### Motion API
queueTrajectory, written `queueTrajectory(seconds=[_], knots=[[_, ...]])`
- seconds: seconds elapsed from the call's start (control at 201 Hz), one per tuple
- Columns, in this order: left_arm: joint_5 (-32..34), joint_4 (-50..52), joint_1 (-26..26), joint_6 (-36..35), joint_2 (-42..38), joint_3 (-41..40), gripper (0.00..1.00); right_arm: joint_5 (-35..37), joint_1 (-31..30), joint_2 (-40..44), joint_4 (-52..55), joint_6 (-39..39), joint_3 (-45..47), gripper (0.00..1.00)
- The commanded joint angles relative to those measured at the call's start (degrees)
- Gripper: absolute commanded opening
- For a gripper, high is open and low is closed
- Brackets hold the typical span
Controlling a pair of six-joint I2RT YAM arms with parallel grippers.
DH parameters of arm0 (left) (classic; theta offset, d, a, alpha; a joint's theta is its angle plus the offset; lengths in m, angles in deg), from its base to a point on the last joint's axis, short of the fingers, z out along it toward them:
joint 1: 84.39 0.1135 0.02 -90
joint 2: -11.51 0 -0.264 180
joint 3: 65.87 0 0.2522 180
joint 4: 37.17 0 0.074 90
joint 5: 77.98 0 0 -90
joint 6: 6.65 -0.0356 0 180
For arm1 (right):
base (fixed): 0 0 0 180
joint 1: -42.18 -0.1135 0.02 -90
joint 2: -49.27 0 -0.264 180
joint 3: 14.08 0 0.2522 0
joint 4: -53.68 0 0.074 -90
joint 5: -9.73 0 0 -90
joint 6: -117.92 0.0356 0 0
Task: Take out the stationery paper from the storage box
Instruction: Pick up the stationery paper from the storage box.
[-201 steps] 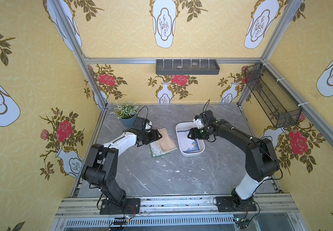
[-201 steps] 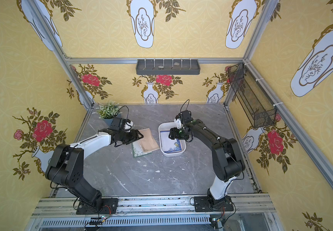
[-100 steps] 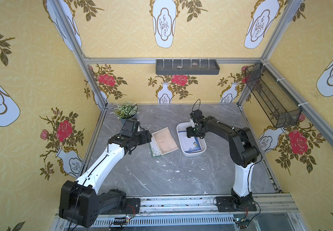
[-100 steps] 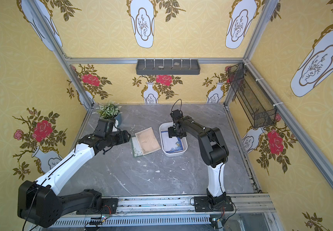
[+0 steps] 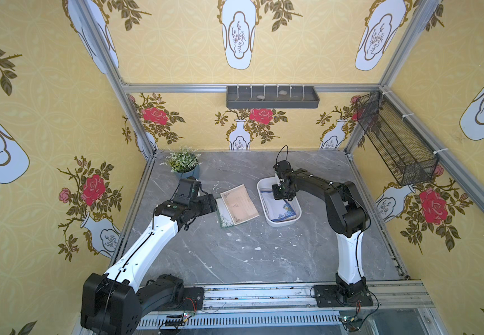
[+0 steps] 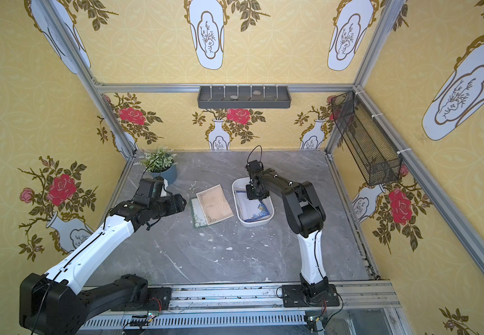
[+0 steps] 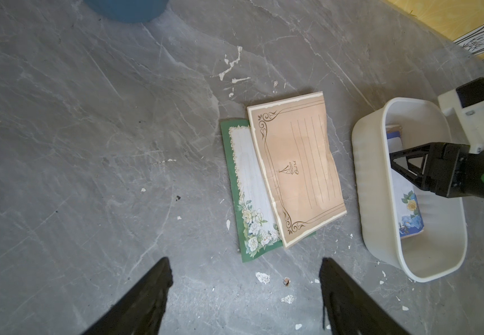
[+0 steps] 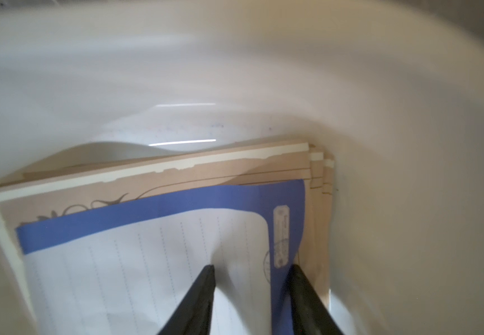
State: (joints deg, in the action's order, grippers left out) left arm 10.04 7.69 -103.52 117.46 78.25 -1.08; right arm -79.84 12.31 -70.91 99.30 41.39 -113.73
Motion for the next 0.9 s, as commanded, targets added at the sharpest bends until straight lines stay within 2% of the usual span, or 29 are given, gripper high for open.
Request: queueTrajectory(seconds=[0.0, 0.065, 0.309, 0.438, 0.892], knots=[[-0.6, -0.5, 0.0, 0.0, 0.4, -0.3, 0.82, 0.2, -0.1, 0.7, 1.1, 1.0, 0.6, 0.29], [-1.2, -1.1, 0.0, 0.0, 0.6, -0.4, 0.82, 1.1, -0.2, 1.4, 1.5, 1.3, 0.7, 0.23], [-6.5, -6.4, 0.0, 1.2, 2.4, -0.8, 0.82, 4.1, -1.0, 5.4, 3.8, 1.8, -0.4, 0.23], [-10.3, -10.4, 0.0, 2.1, 4.1, -0.8, 0.82, 5.7, -1.3, 8.7, 4.1, 2.8, 0.6, 0.16], [-27.3, -30.6, -1.7, 7.0, 13.0, 0.1, 0.82, 5.1, -1.4, 20.4, 5.3, 4.9, 3.2, 0.19]])
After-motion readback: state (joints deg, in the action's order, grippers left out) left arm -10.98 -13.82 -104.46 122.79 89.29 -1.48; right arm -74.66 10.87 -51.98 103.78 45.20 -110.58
